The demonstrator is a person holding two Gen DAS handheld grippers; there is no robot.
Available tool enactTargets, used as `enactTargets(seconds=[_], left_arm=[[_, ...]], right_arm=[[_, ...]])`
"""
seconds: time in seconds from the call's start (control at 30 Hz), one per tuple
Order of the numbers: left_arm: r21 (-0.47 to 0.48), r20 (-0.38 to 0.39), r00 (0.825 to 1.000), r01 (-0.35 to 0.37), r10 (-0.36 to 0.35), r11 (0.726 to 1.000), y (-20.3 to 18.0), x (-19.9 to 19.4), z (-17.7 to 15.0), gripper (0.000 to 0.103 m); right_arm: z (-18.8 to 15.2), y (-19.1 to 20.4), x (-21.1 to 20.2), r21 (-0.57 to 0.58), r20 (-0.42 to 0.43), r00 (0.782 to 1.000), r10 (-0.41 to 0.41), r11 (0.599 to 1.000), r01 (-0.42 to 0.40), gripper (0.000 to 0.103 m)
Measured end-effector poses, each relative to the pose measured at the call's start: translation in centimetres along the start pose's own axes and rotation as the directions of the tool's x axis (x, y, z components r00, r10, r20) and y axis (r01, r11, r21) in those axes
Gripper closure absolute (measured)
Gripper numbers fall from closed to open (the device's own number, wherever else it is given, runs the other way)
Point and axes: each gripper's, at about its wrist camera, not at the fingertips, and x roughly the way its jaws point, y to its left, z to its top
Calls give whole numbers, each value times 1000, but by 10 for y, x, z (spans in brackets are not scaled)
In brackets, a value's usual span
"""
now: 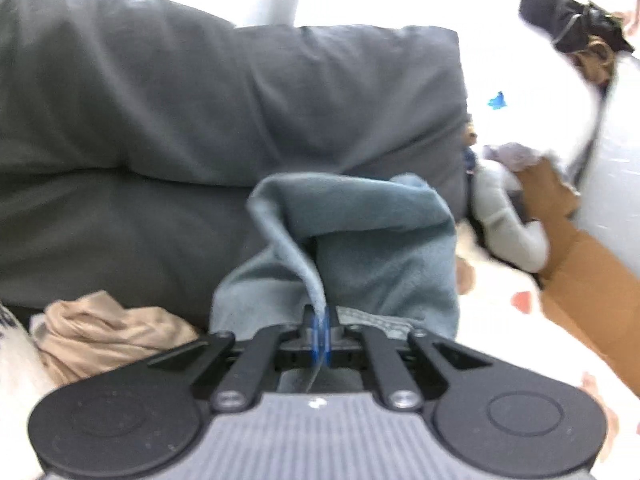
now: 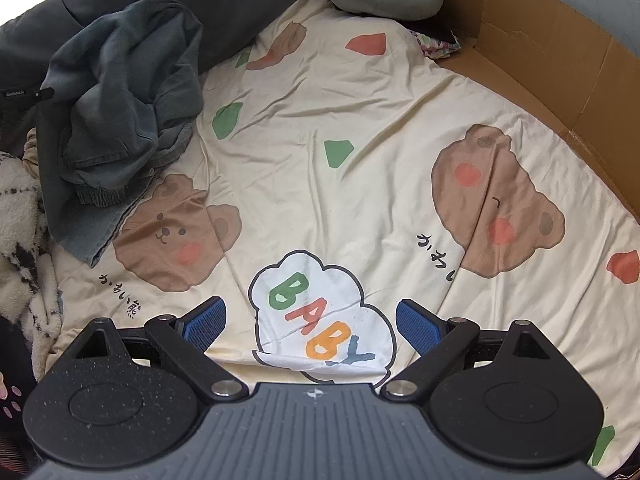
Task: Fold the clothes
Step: 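Grasp the jeans edge with the left gripper and lift it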
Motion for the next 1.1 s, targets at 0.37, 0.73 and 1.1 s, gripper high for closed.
enactTargets(seconds=[0.37, 0.73, 1.1], left_arm=[[6, -63, 989, 134, -134, 991, -60, -23, -25, 101], [-57, -133, 969, 202, -208, 978, -104, -25, -72, 101], [-115, -188, 949, 234, -253, 965, -155, 7, -116, 100]], right_arm=[[-1, -5, 3, 22, 1, 1000, 9, 1000, -9, 9], [-3, -8, 6, 35, -1, 1000, 19, 999, -19, 9], [-6, -8, 8, 35, 9, 999, 37, 999, -38, 9]])
